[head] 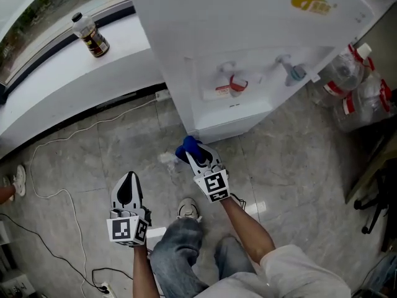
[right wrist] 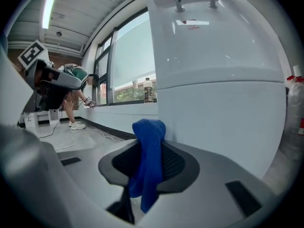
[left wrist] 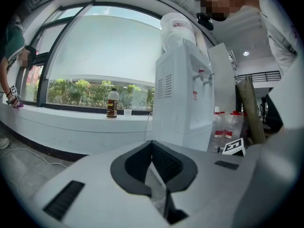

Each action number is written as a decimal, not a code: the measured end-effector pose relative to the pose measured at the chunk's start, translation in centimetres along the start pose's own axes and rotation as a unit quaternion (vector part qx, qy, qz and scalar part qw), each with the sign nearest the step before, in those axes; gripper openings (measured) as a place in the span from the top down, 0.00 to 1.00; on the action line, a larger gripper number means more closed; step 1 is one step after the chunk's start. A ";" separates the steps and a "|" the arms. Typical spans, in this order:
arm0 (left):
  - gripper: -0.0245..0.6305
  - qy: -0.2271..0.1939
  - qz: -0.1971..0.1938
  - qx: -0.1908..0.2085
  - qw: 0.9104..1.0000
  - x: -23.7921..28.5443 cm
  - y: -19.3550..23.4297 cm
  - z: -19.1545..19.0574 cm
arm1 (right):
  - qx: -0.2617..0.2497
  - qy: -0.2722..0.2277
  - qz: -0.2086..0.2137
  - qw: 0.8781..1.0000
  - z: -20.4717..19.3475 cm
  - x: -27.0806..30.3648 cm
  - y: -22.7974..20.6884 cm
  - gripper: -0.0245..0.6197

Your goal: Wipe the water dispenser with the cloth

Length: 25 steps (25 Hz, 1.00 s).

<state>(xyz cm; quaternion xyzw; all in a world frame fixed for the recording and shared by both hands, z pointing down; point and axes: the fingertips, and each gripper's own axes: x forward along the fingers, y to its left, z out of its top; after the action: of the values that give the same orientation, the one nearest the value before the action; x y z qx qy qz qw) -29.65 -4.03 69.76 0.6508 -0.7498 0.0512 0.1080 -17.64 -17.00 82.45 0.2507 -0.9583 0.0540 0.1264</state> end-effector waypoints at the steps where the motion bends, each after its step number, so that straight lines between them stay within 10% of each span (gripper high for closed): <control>1: 0.94 0.000 -0.007 0.001 1.000 0.5 -0.4 0.0 | 0.000 0.000 -0.006 1.000 -0.1 -0.4 -0.8 0.79; 25: 0.94 0.014 -0.131 0.005 0.991 11.0 -12.2 -0.2 | 0.022 0.014 -0.209 0.978 -2.7 -11.4 -23.4 0.78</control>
<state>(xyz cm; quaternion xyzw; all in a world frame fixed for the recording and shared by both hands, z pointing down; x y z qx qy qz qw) -19.05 -16.37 71.74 0.7430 -0.6563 0.0499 0.1211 4.18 -31.56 82.94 0.4475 -0.8813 0.0514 0.1428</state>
